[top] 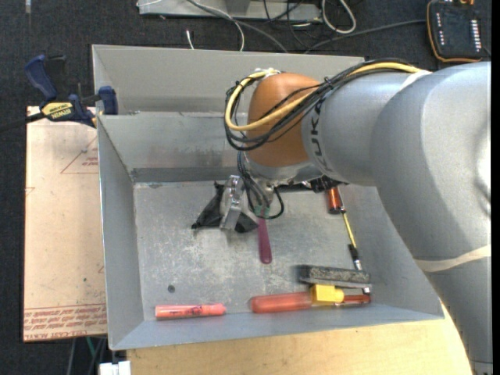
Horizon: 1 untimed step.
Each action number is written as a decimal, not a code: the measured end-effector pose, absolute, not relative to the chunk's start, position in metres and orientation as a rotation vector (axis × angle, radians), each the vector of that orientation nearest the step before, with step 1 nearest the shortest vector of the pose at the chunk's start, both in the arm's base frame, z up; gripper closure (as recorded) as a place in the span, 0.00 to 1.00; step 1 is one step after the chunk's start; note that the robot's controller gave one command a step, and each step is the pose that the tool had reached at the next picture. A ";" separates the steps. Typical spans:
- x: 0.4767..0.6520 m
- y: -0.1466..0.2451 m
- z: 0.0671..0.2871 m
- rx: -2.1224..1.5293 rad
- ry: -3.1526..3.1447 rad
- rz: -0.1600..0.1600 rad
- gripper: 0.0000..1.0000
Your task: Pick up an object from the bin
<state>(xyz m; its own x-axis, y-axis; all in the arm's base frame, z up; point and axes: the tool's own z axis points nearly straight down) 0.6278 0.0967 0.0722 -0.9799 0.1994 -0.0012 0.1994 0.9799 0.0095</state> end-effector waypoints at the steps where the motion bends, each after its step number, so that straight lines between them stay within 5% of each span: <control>1: 0.628 0.097 0.072 0.317 3.124 0.015 1.00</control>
Offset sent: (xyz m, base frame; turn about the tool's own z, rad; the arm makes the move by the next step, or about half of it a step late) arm -0.0001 0.0000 0.0869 0.0007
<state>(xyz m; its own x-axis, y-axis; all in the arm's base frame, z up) 0.6278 0.0966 0.0724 -0.9797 0.2006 -0.0011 0.2006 0.9796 0.0097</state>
